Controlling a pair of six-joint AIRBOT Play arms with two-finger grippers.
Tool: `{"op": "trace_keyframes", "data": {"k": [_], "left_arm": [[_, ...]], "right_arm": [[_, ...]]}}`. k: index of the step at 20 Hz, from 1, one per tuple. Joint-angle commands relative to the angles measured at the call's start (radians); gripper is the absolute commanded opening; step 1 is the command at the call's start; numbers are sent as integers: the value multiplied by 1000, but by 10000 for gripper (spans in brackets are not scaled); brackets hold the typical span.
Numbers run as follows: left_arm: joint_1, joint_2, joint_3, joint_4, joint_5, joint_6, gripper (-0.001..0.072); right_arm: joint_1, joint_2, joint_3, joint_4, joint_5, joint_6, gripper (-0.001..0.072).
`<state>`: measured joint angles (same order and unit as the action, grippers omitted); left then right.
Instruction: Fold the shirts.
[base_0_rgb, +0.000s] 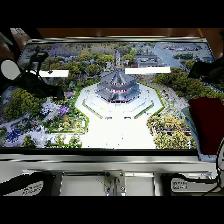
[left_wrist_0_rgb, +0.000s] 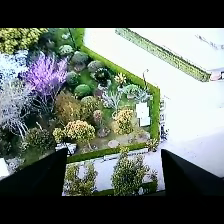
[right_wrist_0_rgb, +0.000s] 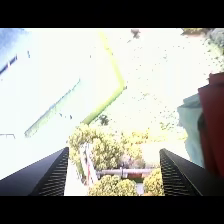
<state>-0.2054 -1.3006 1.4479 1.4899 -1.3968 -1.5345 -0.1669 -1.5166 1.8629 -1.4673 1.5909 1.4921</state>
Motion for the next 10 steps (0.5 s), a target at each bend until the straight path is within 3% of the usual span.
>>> {"op": "trace_keyframes", "data": {"k": [1,10], "left_arm": [[-39,-54,2,-47,-13,-15,694],[-25,-53,2,-92,35,-15,695]], "right_arm": [[138,-37,-54,-93,61,80,680],[137,-38,-81,-57,32,95,680]]}}
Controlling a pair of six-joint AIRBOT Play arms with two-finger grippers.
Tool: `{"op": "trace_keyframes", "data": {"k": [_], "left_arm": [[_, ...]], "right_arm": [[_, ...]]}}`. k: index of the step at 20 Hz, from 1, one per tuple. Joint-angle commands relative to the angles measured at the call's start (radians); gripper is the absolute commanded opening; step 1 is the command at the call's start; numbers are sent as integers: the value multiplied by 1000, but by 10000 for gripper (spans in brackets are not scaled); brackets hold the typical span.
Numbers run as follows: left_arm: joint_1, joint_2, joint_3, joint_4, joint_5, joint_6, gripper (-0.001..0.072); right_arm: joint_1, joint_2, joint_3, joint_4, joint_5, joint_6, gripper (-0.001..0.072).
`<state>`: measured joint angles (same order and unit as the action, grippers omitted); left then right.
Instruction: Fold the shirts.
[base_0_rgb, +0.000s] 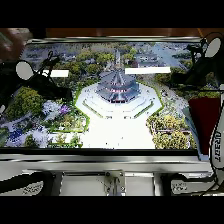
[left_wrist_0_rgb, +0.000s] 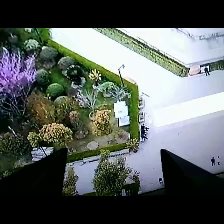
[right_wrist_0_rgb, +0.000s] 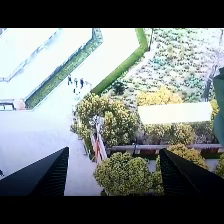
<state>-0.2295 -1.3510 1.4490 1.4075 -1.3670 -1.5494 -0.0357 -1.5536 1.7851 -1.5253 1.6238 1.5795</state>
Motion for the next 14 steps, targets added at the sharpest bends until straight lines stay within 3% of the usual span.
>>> {"op": "trace_keyframes", "data": {"k": [1,14], "left_arm": [[-1,-3,1,-10,6,0,695],[-1,-3,1,-10,31,0,695]], "right_arm": [[6,-1,-4,1,-1,7,680],[6,-1,-3,1,-1,7,680]]}}
